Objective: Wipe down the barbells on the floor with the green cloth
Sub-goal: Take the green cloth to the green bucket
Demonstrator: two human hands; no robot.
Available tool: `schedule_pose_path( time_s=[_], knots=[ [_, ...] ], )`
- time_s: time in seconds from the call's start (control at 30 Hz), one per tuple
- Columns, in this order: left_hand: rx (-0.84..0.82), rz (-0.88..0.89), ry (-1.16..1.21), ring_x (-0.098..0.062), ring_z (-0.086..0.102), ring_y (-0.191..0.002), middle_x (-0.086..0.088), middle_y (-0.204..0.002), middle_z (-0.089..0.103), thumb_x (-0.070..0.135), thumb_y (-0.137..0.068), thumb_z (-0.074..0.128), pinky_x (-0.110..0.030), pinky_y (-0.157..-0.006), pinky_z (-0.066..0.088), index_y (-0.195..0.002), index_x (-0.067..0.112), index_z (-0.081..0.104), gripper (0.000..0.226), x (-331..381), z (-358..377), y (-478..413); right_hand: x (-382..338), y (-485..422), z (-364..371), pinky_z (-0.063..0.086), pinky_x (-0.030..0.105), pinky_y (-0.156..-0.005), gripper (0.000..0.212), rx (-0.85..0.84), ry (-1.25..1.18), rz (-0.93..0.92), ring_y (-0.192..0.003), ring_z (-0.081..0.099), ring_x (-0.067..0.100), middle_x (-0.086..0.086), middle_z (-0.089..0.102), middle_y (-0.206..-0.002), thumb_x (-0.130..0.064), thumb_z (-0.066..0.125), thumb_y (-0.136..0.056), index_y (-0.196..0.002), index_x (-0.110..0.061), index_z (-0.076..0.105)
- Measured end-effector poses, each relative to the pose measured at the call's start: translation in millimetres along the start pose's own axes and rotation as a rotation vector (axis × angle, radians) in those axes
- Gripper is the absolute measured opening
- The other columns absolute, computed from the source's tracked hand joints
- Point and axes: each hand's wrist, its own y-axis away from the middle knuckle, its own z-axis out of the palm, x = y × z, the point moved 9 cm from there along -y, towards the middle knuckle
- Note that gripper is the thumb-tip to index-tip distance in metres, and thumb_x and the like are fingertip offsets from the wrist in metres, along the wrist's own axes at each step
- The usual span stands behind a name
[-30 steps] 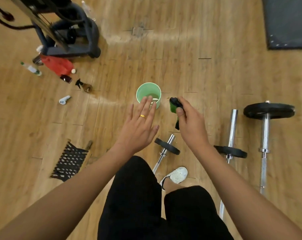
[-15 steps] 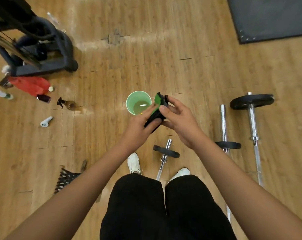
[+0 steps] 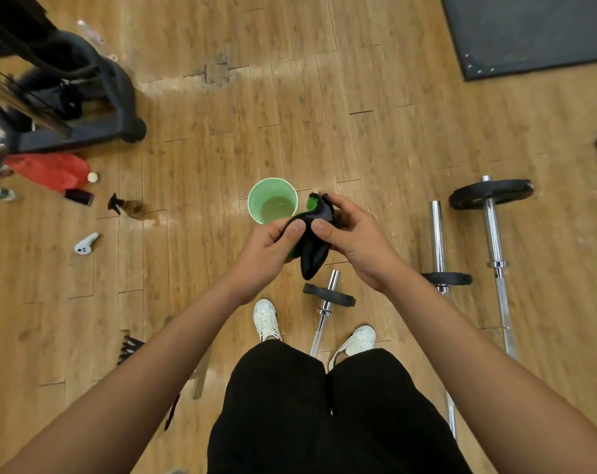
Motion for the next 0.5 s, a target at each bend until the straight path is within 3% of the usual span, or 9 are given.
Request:
schedule_pose_path(
  time_s=[0.13,0.23,0.37,0.5],
  knots=[
    [0.111,-0.017,0.034,-0.031,0.069,-0.108,-0.026,-0.115,0.069,0.030,-0.105,0.046,-0.044,-0.090,0.060,-0.119,0.007,0.067,0.034,2,-10,-3,-3,-2,-3,0.056,0.035,-0.093,0.064,-0.024,0.072,-0.014,-0.106,0.068,0.020,0.014,0.067,-0.119,-0.010,0.078,-0.084,-0.138,-0.031,0.052],
    [0.238,-0.061,0.101,-0.024,0.071,-0.106,-0.014,-0.115,0.073,0.030,-0.107,0.045,-0.037,-0.081,0.061,-0.119,0.011,0.068,0.032,4,-27,-7,-5,-1,-14,0.057,0.039,-0.091,0.065,-0.004,0.101,-0.020,-0.105,0.069,0.028,0.020,0.065,-0.114,0.000,0.071,-0.089,-0.141,-0.033,0.051],
    [0.347,-0.127,0.238,-0.020,0.074,-0.095,-0.008,-0.104,0.077,0.036,-0.104,0.052,-0.036,-0.075,0.061,-0.110,0.012,0.071,0.032,6,-50,-11,-6,5,-33,0.054,0.031,-0.076,0.066,0.034,0.132,0.000,-0.088,0.066,0.019,0.015,0.059,-0.112,0.006,0.063,-0.091,-0.142,-0.034,0.050],
    [0.334,-0.144,0.278,-0.020,0.074,-0.089,-0.009,-0.097,0.077,0.035,-0.098,0.063,-0.035,-0.071,0.061,-0.105,0.009,0.072,0.029,13,-48,-13,-9,11,-36,0.051,0.035,-0.086,0.055,-0.077,0.139,0.027,-0.103,0.062,0.019,0.009,0.060,-0.114,0.000,0.063,-0.091,-0.138,-0.028,0.055]
  ],
)
